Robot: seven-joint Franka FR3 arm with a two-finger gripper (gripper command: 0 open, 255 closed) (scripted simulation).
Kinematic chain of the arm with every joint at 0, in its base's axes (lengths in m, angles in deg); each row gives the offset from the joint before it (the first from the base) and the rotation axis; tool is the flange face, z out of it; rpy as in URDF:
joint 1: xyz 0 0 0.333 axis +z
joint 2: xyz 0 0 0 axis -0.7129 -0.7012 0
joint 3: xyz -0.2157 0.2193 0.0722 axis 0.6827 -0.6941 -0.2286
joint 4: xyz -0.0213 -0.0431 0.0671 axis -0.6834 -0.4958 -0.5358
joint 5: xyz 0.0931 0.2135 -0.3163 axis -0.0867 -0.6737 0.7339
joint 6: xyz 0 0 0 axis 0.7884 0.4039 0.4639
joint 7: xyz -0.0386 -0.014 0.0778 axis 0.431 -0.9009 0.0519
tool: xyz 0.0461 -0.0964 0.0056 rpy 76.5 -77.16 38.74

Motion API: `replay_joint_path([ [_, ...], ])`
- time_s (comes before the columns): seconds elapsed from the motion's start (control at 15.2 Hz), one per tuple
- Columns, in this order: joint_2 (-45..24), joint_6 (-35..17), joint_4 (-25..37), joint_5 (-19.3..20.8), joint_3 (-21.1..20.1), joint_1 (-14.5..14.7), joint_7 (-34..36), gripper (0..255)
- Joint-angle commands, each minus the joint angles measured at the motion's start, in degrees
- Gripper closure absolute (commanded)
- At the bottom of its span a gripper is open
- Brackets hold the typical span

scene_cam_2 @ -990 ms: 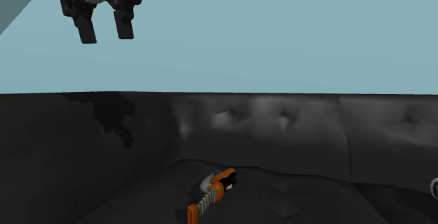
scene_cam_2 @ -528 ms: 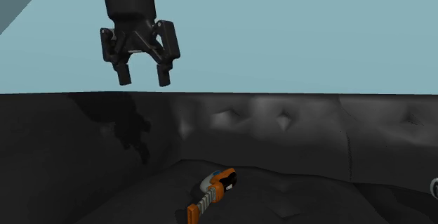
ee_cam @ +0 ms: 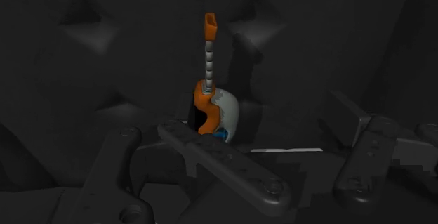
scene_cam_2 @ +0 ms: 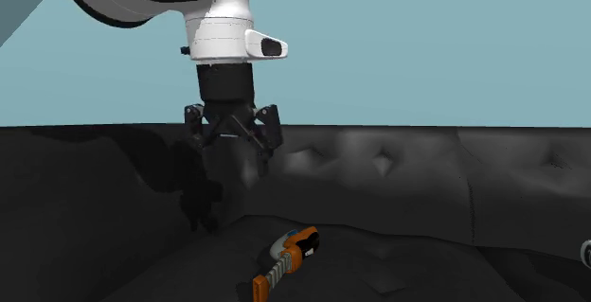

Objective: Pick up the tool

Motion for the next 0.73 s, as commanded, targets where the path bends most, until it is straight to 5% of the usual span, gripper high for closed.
replay_joint_path([
  [0.0, -4.4, -2.6, 1.5, -1.4, 0.3, 0.5, -2.2, 0],
  [0.66, -27.2, -10.5, 14.3, -10.2, -1.1, -1.1, -14.6, 0],
])
